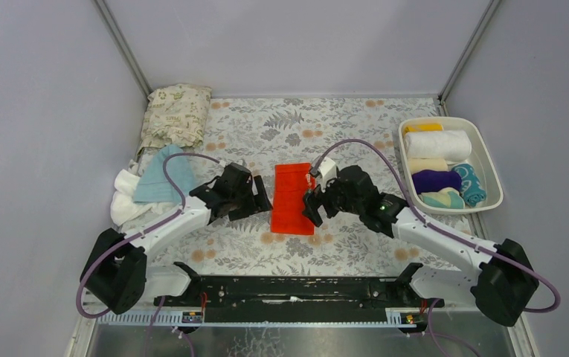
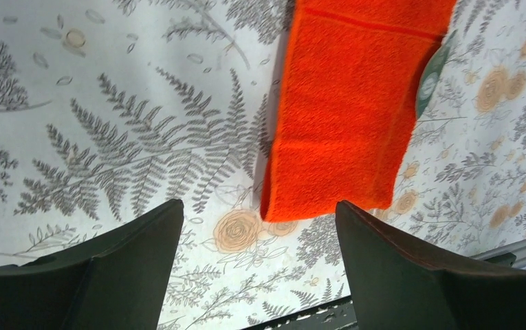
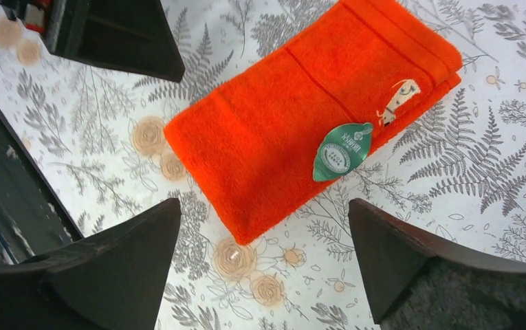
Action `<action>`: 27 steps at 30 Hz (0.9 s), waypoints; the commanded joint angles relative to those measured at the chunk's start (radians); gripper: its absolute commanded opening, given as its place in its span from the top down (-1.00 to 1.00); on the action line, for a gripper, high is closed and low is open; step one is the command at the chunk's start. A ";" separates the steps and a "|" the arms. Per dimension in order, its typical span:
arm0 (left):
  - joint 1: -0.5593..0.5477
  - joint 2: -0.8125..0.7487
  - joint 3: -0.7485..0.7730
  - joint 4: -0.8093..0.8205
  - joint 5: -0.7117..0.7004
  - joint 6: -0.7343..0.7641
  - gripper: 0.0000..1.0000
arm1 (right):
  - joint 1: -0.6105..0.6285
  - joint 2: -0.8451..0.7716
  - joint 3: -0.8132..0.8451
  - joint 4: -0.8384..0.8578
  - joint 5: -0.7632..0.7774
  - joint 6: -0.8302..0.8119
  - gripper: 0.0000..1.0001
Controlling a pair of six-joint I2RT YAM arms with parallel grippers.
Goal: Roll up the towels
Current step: Pick up the towel at the center of the board.
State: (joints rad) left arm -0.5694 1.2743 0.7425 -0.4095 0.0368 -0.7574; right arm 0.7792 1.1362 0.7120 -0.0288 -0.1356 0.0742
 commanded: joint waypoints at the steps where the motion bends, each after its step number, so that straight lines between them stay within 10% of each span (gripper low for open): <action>1: 0.005 -0.035 -0.052 -0.041 -0.018 -0.056 -0.63 | 0.006 0.067 0.090 -0.124 -0.071 -0.155 -0.89; 27: 0.005 -0.051 -0.165 0.023 0.037 -0.186 -0.68 | 0.221 0.497 0.170 -0.199 0.124 -0.287 -0.32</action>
State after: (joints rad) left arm -0.5686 1.2404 0.5941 -0.4141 0.0685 -0.9150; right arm 0.9783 1.5936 0.8482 -0.2031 -0.0719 -0.1875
